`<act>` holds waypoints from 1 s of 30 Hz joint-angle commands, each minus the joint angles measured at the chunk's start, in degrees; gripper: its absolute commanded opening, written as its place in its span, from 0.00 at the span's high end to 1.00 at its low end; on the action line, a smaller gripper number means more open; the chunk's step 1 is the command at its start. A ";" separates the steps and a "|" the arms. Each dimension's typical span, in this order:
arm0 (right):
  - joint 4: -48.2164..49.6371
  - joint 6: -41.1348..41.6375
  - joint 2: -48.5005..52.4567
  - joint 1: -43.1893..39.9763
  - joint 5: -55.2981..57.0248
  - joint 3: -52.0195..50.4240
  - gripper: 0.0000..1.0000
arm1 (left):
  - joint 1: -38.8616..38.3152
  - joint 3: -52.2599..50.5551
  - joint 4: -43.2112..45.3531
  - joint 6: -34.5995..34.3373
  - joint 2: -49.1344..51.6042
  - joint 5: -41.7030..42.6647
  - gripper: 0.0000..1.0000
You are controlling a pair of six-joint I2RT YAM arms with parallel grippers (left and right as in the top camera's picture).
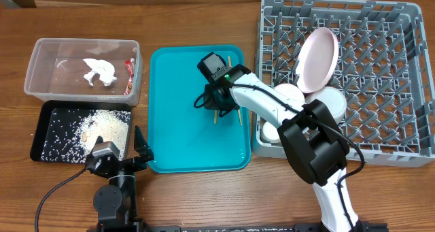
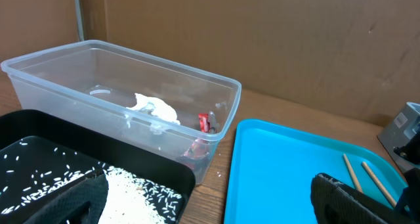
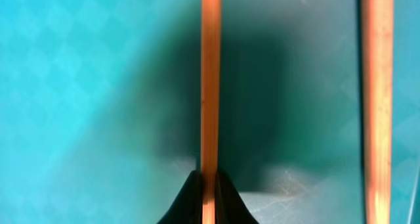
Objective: Sort waste into correct bins and load items into the dishwasher
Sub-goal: 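Move the right gripper to the teal tray and grasp one chopstick, then carry the chopstick to the rack's left edge and release it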
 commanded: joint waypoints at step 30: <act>-10.58 -30.56 -9.94 -18.64 9.03 8.46 0.61 | 0.35 -0.22 0.09 0.68 -0.61 -0.11 0.00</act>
